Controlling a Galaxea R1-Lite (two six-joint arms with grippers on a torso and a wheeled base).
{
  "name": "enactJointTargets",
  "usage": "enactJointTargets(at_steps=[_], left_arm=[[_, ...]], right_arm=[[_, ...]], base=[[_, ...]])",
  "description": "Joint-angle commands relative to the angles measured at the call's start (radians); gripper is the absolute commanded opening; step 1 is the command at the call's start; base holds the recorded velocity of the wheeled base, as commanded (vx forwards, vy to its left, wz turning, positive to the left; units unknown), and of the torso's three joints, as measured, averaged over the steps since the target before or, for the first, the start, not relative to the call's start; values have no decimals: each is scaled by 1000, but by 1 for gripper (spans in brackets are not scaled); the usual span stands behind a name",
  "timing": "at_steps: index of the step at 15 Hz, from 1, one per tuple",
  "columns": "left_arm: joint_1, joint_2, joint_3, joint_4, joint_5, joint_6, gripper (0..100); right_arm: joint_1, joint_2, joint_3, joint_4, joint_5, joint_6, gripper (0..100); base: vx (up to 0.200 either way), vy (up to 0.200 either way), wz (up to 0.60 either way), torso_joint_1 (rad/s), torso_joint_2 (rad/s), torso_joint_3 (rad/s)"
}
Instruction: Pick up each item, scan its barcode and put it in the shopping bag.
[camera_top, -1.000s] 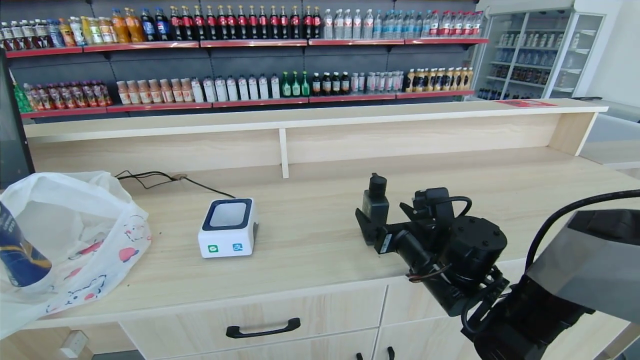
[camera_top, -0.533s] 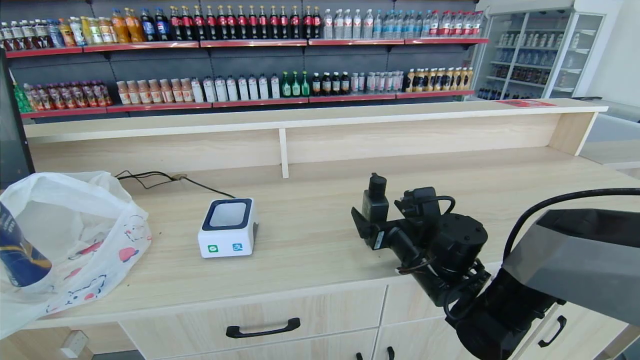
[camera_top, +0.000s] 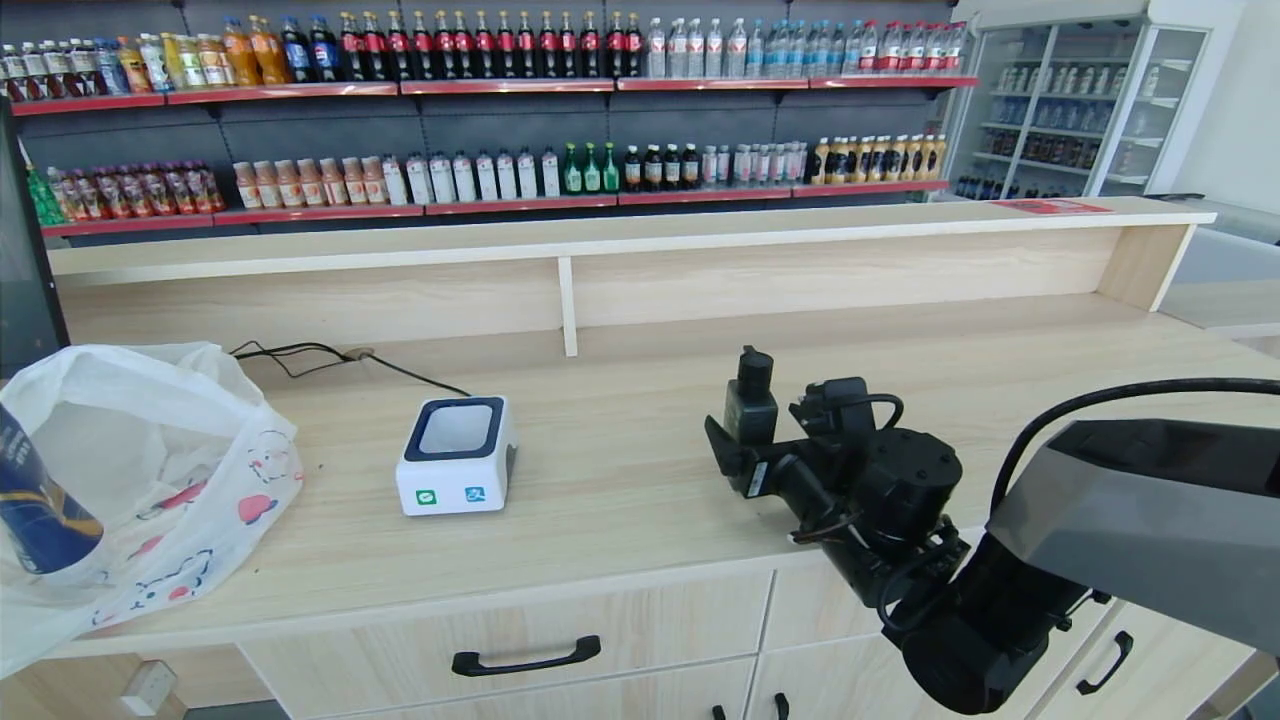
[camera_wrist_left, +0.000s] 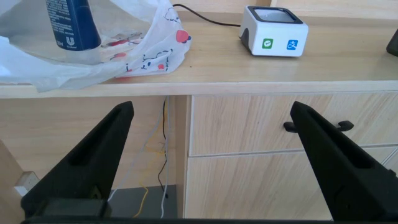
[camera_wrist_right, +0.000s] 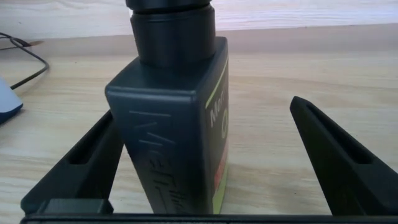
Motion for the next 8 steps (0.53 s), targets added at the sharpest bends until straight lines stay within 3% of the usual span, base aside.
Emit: enactJointTargets(at_steps=[1,4,5,8], left_arm=[[0,0,0,0,0,0,100],[0,0,0,0,0,-2,100],[0,0,0,0,0,-3,100],[0,0,0,0,0,-3,100]], right_arm=[[-2,7,-3,-1,0,1,100],[-4,7,-1,-1,0,4,100],[-4,7,-1,-1,0,4,0],[-4,4,5,-1,0,10,0]], base=[[0,0,0,0,0,0],[0,0,0,0,0,0],[0,0,0,0,0,0],[0,0,0,0,0,0]])
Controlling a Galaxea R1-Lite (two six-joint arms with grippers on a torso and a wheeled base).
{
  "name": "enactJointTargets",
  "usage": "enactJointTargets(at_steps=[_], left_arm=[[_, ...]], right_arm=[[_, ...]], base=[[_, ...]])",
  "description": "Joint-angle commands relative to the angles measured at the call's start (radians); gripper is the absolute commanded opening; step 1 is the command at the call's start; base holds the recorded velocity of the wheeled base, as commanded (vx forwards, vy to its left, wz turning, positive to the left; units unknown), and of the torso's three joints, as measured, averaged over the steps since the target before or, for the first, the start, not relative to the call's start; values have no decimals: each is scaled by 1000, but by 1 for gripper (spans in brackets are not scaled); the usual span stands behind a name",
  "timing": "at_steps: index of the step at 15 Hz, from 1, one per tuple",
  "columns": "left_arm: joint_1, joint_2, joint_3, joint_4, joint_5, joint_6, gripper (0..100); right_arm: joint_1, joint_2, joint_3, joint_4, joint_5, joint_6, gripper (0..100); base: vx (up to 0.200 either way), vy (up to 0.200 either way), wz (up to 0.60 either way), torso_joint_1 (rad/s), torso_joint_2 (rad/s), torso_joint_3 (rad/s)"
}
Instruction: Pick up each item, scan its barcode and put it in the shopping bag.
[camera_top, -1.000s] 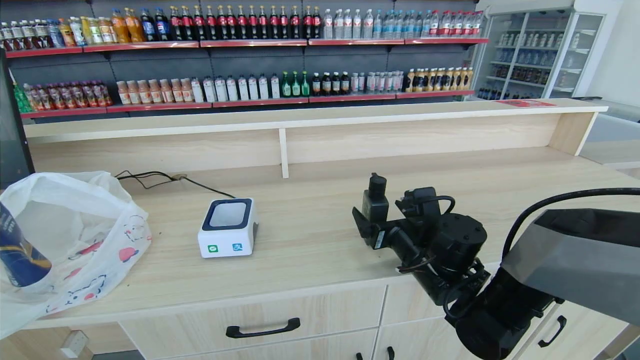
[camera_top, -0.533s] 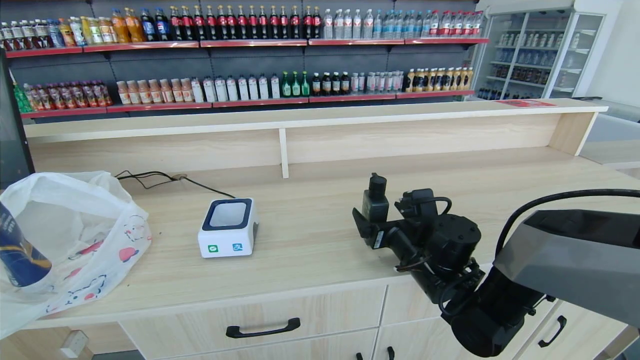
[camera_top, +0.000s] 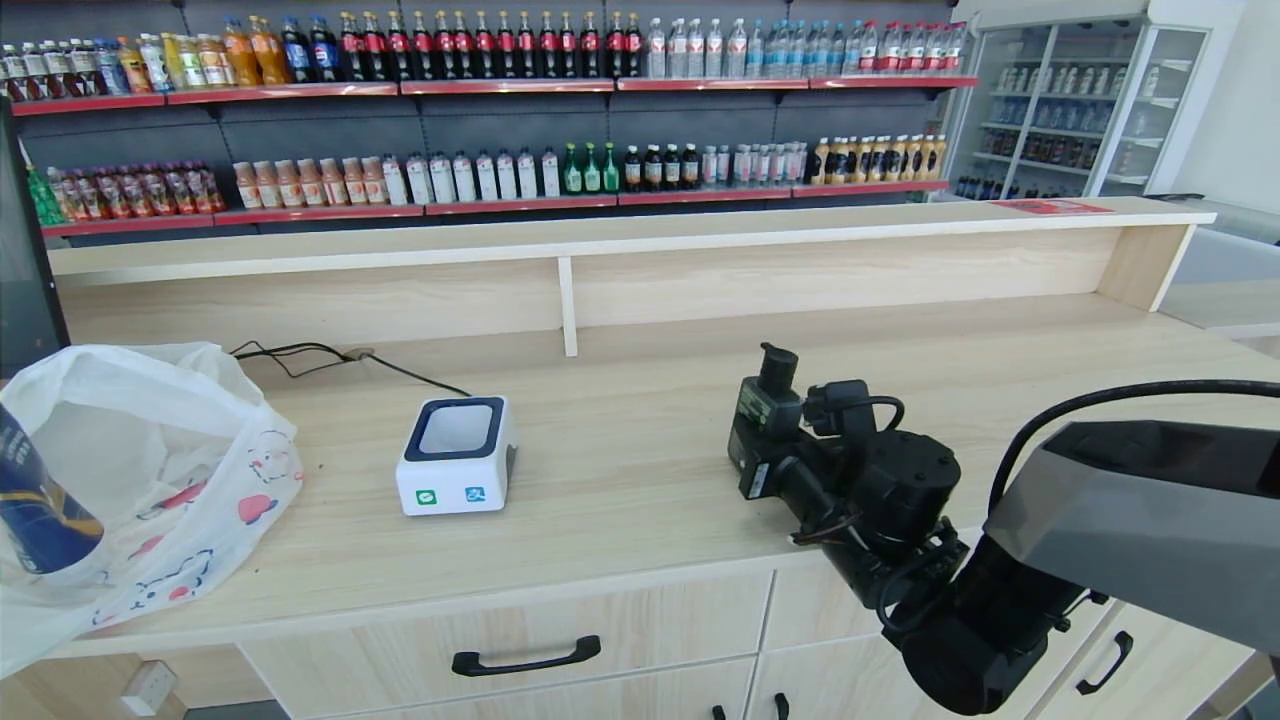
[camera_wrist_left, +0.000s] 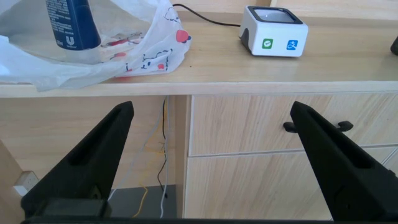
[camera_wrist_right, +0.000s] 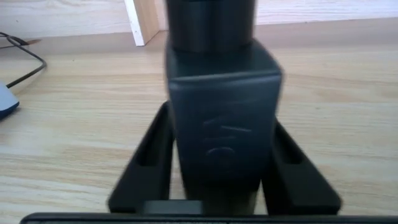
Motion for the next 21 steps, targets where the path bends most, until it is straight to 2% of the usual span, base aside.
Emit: enactJointTargets(at_steps=[1,11,15,21], left_arm=[[0,0,0,0,0,0,100],[0,0,0,0,0,0,100],[0,0,0,0,0,0,100],[0,0,0,3,0,1,100]], right_arm=[[1,-2,1,0,-1,-1,0],[4,-51,27,0,-2,-10,0],[7,-145,107,0,-5,8,0],[50,-401,326,0,-5,8,0]], base=[[0,0,0,0,0,0],[0,0,0,0,0,0],[0,0,0,0,0,0],[0,0,0,0,0,0]])
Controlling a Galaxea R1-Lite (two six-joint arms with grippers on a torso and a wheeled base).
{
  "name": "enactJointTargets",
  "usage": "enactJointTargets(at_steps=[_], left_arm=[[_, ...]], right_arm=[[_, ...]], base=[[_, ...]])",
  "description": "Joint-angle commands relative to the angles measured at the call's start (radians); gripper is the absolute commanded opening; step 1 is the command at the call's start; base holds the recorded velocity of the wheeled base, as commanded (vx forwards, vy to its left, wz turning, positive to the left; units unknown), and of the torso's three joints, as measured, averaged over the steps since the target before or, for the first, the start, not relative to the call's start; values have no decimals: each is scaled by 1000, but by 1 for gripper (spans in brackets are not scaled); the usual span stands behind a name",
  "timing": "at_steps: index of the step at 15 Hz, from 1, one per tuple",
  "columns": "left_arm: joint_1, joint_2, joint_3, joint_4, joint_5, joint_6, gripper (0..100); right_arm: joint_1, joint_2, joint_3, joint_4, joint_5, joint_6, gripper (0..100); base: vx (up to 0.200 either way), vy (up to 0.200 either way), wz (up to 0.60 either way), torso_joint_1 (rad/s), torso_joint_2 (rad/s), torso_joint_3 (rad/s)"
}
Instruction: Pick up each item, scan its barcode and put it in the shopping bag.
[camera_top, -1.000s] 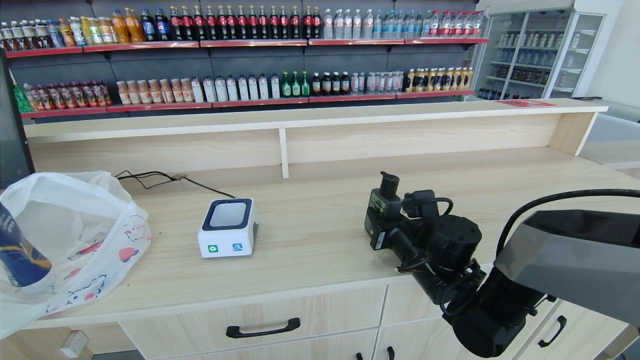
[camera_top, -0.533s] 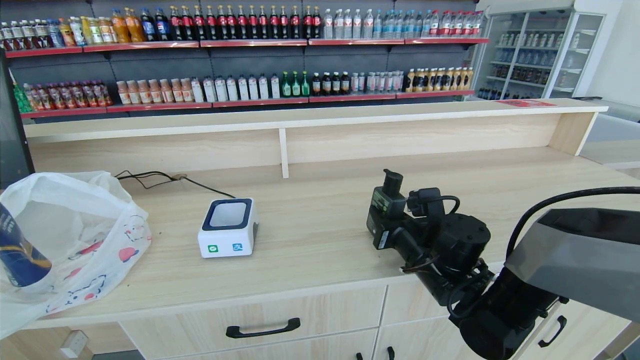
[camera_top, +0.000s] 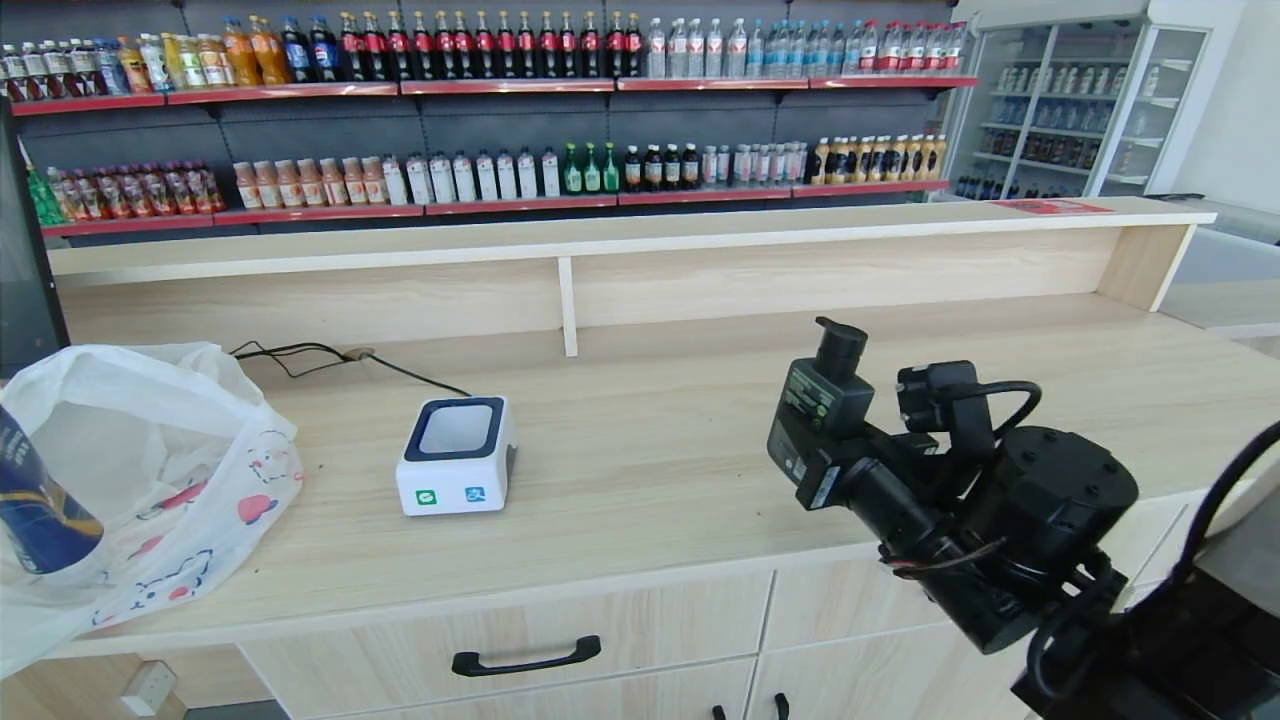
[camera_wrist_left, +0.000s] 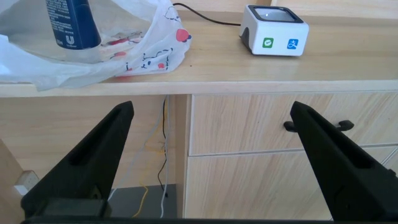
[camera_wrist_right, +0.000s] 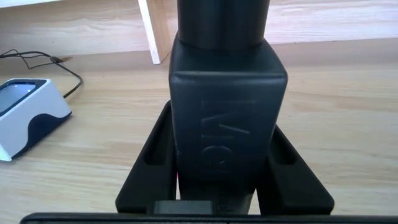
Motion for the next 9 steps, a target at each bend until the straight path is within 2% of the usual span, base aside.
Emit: enactJointTargets(at_steps=[1,4,6,9], left_arm=[[0,0,0,1,0,0,100],[0,0,0,1,0,2,100],[0,0,0,1,0,3,100],[-2,0,0,2,0,3,100]], right_arm=[[10,-133,93,-1,0,0,0],[25,-191,145,-1,0,0,0],[114,-245,222,-1,2,-1,0],[132,-283,246,-1,6,11,0]], base=[[0,0,0,0,0,0],[0,0,0,0,0,0],[0,0,0,0,0,0],[0,0,0,0,0,0]])
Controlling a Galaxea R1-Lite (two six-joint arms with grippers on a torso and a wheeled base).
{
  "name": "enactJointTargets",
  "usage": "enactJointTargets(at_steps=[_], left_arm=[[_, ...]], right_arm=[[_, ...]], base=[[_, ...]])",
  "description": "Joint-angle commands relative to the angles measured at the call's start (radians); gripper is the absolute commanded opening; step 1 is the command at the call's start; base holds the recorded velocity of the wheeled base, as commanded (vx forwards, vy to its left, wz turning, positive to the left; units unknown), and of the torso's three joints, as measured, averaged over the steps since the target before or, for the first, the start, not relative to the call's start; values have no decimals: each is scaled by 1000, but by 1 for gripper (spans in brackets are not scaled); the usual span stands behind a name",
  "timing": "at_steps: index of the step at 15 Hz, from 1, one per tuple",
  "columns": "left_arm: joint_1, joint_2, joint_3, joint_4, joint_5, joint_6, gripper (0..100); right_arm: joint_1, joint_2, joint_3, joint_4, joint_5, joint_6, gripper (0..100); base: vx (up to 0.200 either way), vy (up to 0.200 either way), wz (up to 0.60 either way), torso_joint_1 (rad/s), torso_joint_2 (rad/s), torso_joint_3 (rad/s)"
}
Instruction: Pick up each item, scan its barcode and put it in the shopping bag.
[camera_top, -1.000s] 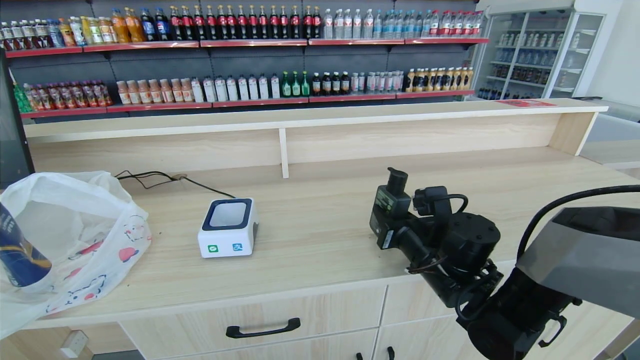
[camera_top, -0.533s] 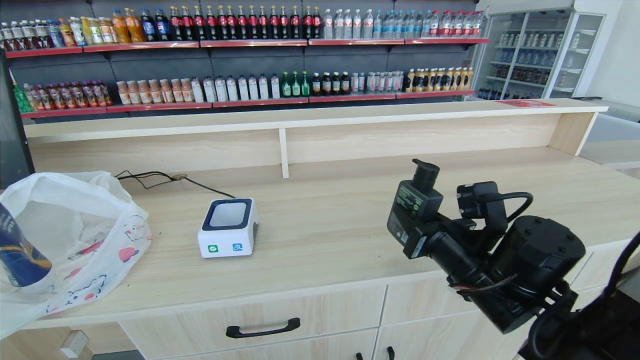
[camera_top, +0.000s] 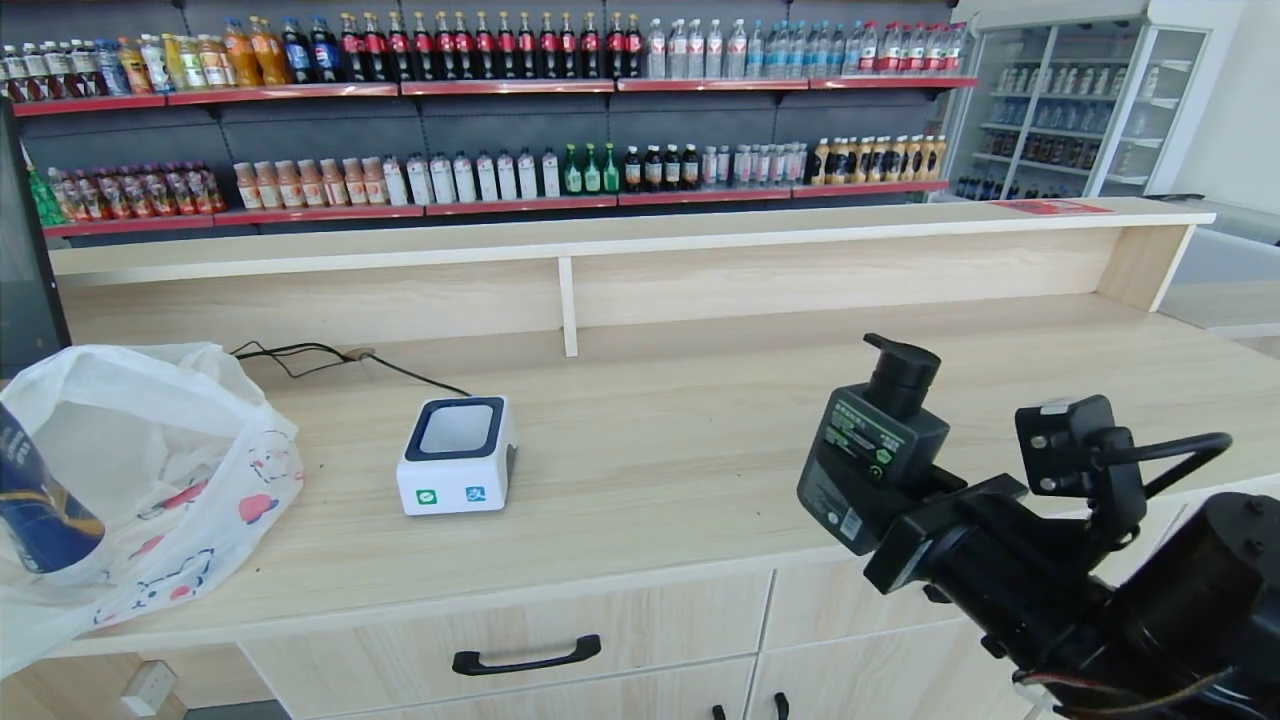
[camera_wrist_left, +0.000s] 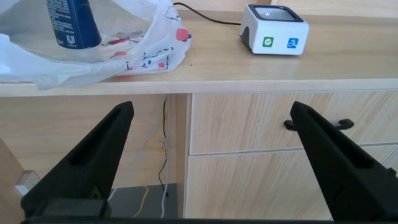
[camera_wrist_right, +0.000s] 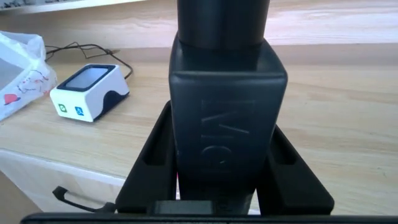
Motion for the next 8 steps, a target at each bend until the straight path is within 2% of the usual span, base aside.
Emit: enactJointTargets(at_steps=[1,3,6,7,8], left_arm=[[-2,0,0,0,0,0,100],[0,0,0,0,0,0,100],[0,0,0,-1,0,-2,100],[0,0,0,-1,0,-4,100],[0,0,0,-1,0,-4,100]], right_arm=[[14,-62,31,-1,3,15,0],[15,-108,14,-1,78,81,0],[11,-114,-10,-1,293,127,0],[17,-106,-14,-1,399,119,0],[38,-94,-33,-1,448,127,0]], base=[[0,0,0,0,0,0],[0,0,0,0,0,0],[0,0,0,0,0,0],[0,0,0,0,0,0],[0,0,0,0,0,0]])
